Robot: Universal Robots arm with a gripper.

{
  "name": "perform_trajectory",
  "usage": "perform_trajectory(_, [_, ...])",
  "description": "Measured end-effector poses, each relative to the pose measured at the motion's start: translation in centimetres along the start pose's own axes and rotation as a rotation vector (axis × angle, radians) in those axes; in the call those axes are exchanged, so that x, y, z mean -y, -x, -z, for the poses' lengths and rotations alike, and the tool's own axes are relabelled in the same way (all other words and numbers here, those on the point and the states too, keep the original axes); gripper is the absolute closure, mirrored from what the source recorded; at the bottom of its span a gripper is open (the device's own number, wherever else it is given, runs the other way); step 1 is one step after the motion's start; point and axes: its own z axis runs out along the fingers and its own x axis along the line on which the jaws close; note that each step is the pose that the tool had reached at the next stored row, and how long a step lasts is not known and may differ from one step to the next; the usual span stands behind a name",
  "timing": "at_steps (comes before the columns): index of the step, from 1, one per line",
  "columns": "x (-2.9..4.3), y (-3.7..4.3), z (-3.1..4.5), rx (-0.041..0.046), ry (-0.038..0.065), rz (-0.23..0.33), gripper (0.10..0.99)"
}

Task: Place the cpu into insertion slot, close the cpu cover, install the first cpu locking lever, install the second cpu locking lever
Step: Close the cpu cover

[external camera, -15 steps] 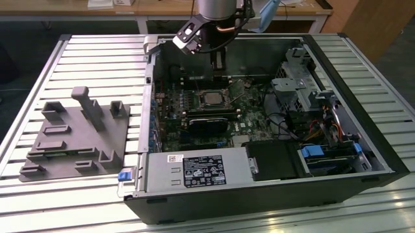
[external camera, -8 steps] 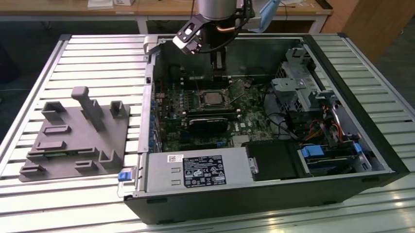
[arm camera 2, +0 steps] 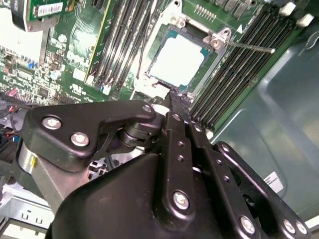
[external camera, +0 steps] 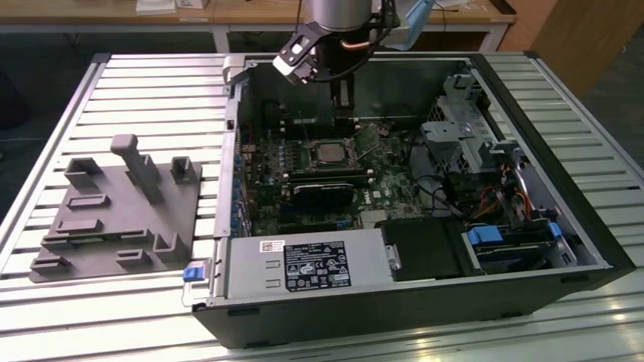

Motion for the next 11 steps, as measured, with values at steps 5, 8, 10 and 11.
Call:
perform_trajectory(5, [-0.96,-0.09,-0.08,0.0001,0.000,0.000,0.980])
perform_trajectory(8, [-1.67,-0.16,-0.15,0.0001,0.000,0.000,0.980])
perform_trajectory(10, [-2.21,-0.21,-0.19,0.0001,0.000,0.000,0.980])
perform_trajectory(11, [-2.49,-0.24,-0.22,0.0001,0.000,0.000,0.980])
